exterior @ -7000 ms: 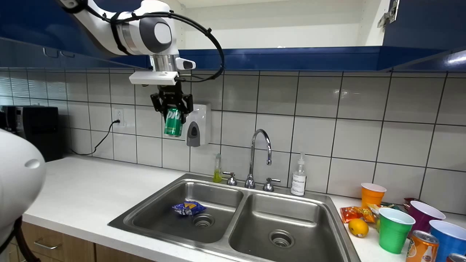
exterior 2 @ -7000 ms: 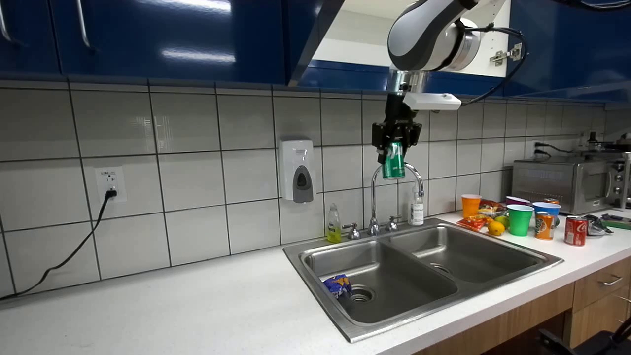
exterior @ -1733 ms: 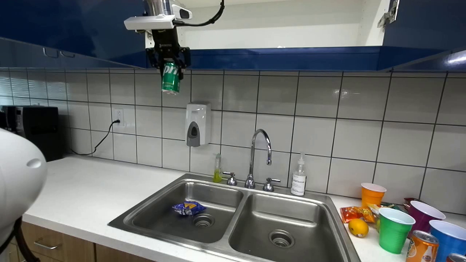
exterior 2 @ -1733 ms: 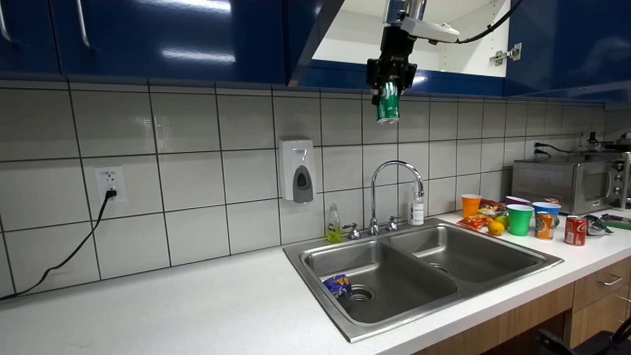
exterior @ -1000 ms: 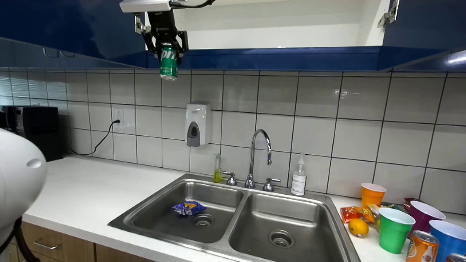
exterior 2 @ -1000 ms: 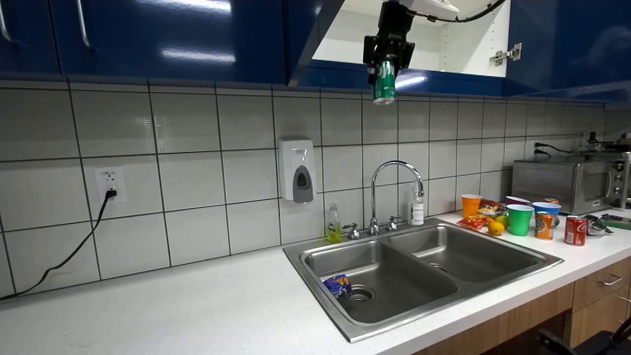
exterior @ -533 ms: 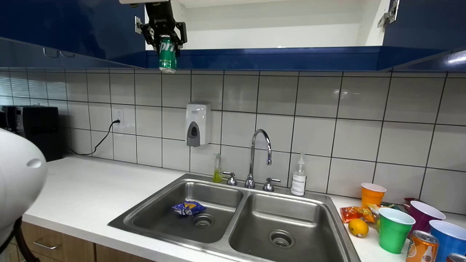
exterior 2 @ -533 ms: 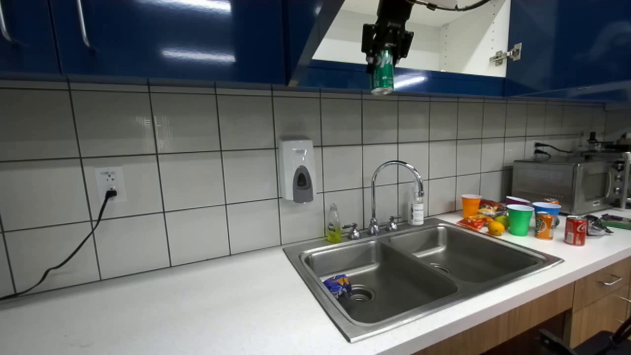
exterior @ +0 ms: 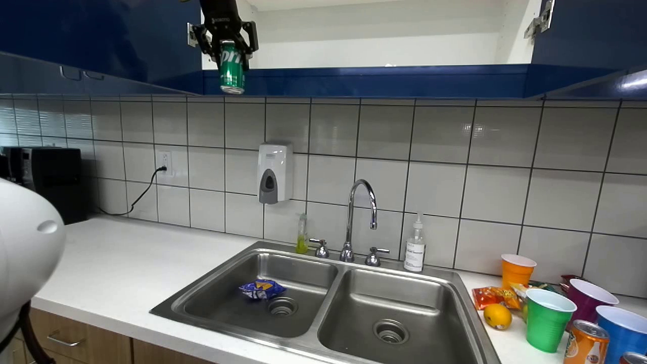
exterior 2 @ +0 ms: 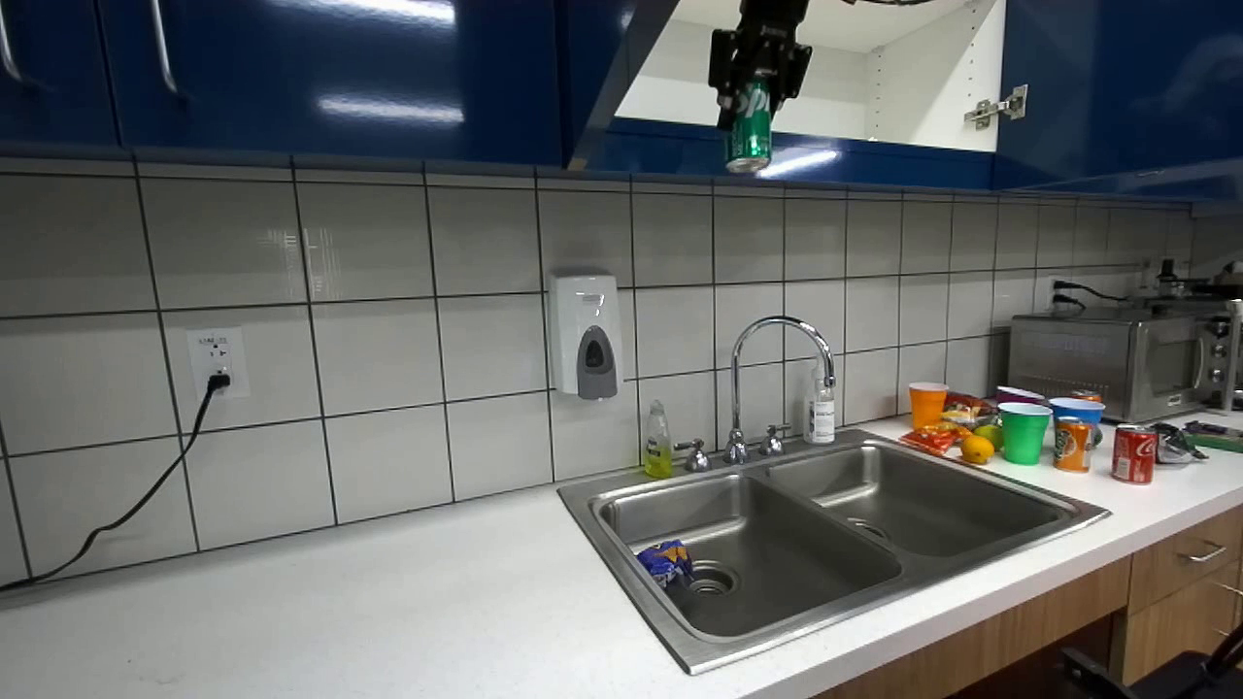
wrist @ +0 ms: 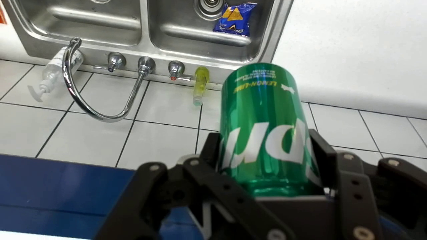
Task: Remove the can from the sink and put it in the top cabinet
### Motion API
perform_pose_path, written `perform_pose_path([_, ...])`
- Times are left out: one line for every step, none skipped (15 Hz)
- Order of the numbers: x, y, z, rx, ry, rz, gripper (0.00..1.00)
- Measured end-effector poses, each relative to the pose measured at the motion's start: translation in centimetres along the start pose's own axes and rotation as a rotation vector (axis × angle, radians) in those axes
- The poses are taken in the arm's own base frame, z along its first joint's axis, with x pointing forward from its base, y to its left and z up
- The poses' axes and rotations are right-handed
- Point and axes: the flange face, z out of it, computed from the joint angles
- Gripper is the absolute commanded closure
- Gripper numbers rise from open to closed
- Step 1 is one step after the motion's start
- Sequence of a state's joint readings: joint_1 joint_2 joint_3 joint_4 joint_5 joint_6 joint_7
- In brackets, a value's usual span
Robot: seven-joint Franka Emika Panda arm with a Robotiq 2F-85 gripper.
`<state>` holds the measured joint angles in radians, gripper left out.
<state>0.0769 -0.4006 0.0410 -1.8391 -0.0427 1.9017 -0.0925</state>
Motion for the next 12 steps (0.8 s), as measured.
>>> perform_pose_path([0.1,0.0,-0.2,-0.001,0.003,-0.001,0.60])
perform_pose_path([0.1,-0.1,-0.3,-0.002,0.006,-0.002,0.60])
perform_pose_path([0.2,-0.1,-0.5,-0.003,0.009,-0.004,0.60])
perform_pose_path([0.2,-0.1,-0.6,-0.003,0.012,-0.005,0.60])
perform_pose_path([0.2,0.0,-0.7,-0.004,0.014,-0.006,0.60])
perform_pose_path([0.3,0.0,-0.8,-0.004,0.016,-0.008,0.60])
perform_pose_path([0.3,0.0,-0.9,-0.004,0.018,-0.009,0.60])
perform_pose_path([0.3,0.0,-1.0,-0.005,0.019,-0.010,0.60])
perform_pose_path([0.3,0.0,-1.1,-0.005,0.022,-0.011,0.60])
perform_pose_path([0.4,0.0,-1.2,-0.006,0.024,-0.012,0.60])
perform_pose_path([0.4,0.0,-1.3,-0.007,0.027,-0.013,0.60])
perform_pose_path([0.5,0.0,-1.5,-0.007,0.030,-0.014,0.60])
